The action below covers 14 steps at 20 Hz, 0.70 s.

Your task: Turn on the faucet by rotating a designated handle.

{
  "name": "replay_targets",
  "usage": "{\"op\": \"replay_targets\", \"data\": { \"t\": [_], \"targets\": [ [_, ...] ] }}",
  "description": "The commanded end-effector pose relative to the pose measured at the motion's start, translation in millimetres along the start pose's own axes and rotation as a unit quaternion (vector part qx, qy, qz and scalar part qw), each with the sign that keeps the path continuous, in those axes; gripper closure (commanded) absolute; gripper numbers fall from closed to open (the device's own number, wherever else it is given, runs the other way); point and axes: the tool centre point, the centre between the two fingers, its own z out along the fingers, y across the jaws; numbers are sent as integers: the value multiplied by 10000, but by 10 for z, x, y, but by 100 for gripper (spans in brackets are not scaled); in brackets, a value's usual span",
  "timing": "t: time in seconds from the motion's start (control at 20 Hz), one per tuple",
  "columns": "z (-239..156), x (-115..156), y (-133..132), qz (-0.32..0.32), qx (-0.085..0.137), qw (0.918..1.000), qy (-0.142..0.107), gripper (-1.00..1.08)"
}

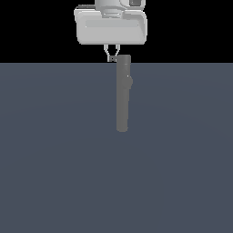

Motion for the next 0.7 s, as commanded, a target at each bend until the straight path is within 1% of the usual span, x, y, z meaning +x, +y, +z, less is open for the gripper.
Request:
{"op": "replay_targets", "data": {
  "t": [0.0,0.3,0.35,0.4,0.65],
  "targets": [
    [-6,-80,161,50,-7,10000,-37,108],
    [-15,-235,461,57,-8,10000,-78,108],
    [-15,-235,461,57,-8,10000,-78,108],
    [-4,-151,203,-124,16,9999,-25,108],
    [-7,-75,526,-40,4,10000,-51,108]
  ]
}}
